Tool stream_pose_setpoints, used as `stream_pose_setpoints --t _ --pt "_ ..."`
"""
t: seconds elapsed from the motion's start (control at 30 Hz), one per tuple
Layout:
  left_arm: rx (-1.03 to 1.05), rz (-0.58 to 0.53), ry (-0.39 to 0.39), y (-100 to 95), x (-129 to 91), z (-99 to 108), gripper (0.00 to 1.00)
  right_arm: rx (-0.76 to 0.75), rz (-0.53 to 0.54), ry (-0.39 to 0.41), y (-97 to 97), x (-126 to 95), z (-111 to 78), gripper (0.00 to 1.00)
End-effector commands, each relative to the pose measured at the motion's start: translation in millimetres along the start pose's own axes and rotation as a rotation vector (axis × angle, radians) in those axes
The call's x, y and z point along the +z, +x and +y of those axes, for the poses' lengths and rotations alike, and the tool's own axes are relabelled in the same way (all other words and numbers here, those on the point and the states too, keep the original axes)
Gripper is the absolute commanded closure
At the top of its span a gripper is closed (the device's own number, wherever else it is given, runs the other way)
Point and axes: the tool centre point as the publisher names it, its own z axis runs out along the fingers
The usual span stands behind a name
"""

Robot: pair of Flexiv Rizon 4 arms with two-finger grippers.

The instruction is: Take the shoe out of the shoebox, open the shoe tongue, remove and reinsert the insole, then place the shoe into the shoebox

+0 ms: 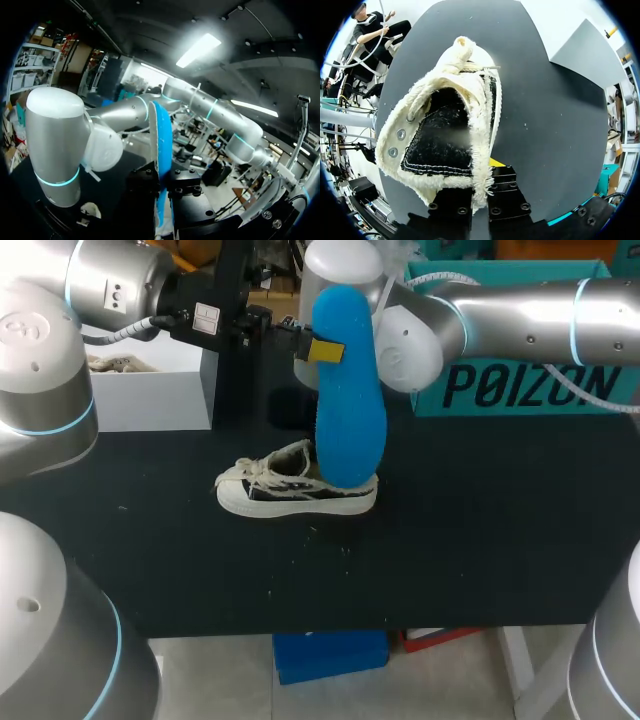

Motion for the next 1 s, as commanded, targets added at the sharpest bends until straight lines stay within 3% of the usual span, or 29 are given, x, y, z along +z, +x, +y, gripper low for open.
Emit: stream_pose_setpoints --t 0.03,0.13,0.43,0.67,1.0 --pt "0.001 -0.002 0.001 0.1 1 1 1.00 0.001 0.000 0.002 -0.4 0 0.6 1.00" --pt "0.001 -0.002 0.001 0.1 1 1 1.00 0.001 0.000 0.002 -0.4 0 0.6 1.00" --pt "0.001 -0.002 0.001 0.1 1 1 1.00 0.094 -0.093 -0.031 -5.4 -75 -10.0 1.00" --pt "0.001 -0.002 0.001 0.1 1 1 1.00 0.477 -0.256 0.061 -21.1 -96 -28.0 1.00" --pt "0.001 -0.002 0.001 0.1 1 1 1.00 1.015 -0.297 0.145 -22.0 -89 -35.0 1.00"
